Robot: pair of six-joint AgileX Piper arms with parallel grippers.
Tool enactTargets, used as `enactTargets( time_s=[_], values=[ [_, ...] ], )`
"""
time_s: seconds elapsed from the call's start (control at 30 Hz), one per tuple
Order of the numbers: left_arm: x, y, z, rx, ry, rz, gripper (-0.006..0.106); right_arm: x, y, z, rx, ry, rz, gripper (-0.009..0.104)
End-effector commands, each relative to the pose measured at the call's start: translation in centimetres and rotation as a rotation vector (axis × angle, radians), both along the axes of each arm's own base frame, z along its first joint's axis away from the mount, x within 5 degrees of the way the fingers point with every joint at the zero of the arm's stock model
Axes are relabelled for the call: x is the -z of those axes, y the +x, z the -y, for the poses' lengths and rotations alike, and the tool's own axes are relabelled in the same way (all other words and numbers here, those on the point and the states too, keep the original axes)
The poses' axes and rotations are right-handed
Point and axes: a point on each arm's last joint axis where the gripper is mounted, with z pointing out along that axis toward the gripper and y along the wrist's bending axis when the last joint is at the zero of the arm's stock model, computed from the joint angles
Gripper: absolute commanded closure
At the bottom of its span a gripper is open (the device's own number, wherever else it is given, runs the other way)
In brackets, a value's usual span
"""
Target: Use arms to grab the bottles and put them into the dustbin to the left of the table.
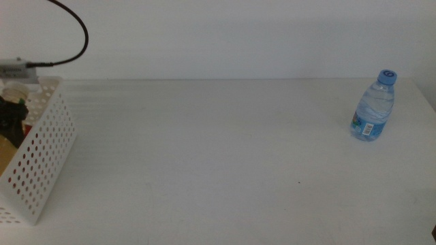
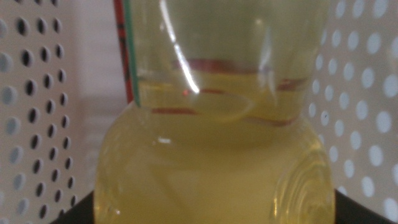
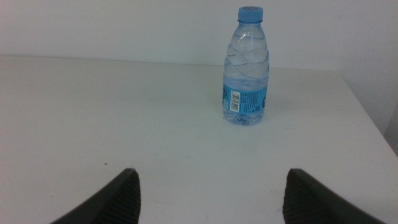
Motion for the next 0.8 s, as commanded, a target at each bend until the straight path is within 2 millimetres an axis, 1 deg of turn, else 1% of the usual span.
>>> enactTargets(
  time_s=[0.0,0.23,0.33,0.47,0.57,0.63,0.7,0.77],
  values=[
    [-2.8,-0.3,0.1,-0.009,0.02,0.072,0.105,-1.1,-0.1,0.1,0.013,-0.01,0.107,0.035],
    [-0.8,0.6,-0.1,-0.009,0.006,0.033,0.105,-1.1,-0.1,0.1,0.013,-0.01,0.107,0.035],
    [-0.5,0.9,-0.1,-0.012,0.0,0.049,0.099,-1.1,-0.1,0.1,0.013,-0.01,0.107,0.035],
    [-0.5,1.1,-0.1,-0.015,0.003,0.074,0.073,-1.1,-0.1,0.1,0.013,-0.01,0.107,0.035],
    [-0.5,1.3,-0.2,-0.015,0.005,0.086,0.047,-1.1,-0.1,0.1,0.013,-0.01,0.107,0.035],
    [-0.5,1.3,-0.2,-0.016,0.006,0.088,0.028,-1.1,-0.1,0.1,0.013,-0.01,0.107,0.035],
    [-0.6,1.2,-0.2,-0.033,0.004,0.082,0.012,-1.1,-0.1,0.1,0.013,-0.01,0.107,0.035],
    [-0.8,1.0,-0.1,-0.07,-0.007,0.074,0.01,-1.1,-0.1,0.1,0.013,-0.01,0.107,0.035]
  ],
)
